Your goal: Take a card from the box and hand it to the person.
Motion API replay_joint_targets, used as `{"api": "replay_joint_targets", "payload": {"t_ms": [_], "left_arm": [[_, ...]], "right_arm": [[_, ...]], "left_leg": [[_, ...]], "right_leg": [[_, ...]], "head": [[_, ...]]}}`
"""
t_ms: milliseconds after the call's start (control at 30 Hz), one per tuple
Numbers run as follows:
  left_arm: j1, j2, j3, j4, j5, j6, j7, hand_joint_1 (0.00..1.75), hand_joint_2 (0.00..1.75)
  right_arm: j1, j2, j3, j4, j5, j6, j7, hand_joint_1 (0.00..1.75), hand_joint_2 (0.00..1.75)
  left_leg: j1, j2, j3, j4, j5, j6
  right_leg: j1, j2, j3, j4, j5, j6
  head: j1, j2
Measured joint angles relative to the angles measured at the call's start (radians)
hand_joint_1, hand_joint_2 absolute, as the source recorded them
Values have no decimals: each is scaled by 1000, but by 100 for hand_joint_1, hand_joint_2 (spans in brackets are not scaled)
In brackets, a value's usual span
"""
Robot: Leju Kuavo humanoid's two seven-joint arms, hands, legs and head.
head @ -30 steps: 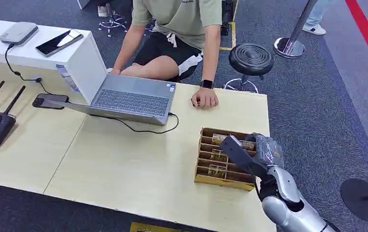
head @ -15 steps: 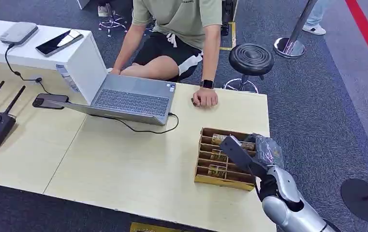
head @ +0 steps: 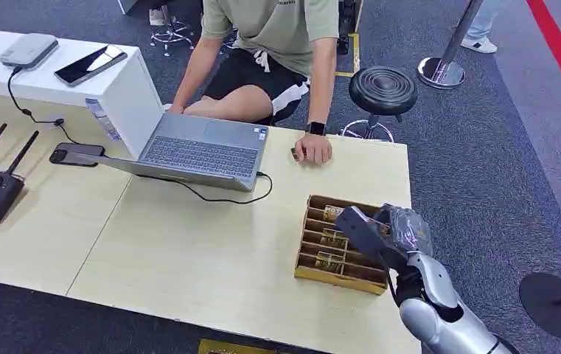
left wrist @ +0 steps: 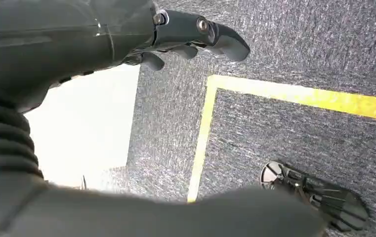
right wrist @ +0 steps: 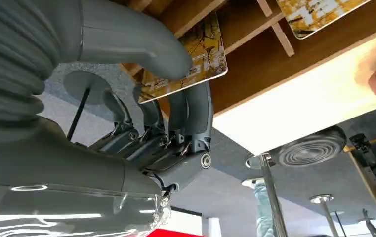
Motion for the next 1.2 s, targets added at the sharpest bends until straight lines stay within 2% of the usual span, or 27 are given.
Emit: {"api": "replay_joint_targets", "payload": {"t_ms": [267,400,600,767,1200], "left_arm": [[0,0,0,0,-6,2,-12,0,175],[0,0,0,0,2,24,-35,0,175],[0,1,7,0,11,26,-32,0,175],[0,1,7,0,13,24,-24,0,175],[0,0,6,0,-19,11,-12,0,175]], "right_arm": [[-1,0,0,0,0,0,0,150,175],[-1,0,0,0,0,-1,0,150,175],[-10,3,6,0,13,0,-9,150,175],[-40,18,18,-2,20,-13,-53,150,175],[-151,71,56,-38,22,-38,-111,150,175]], "left_leg": [[0,0,0,0,0,0],[0,0,0,0,0,0],[0,0,0,0,0,0],[0,0,0,0,0,0],[0,0,0,0,0,0]], "right_leg": [[0,0,0,0,0,0],[0,0,0,0,0,0],[0,0,0,0,0,0],[0,0,0,0,0,0],[0,1,0,0,0,0]], "head": [[0,0],[0,0],[0,0],[0,0],[0,0]]}}
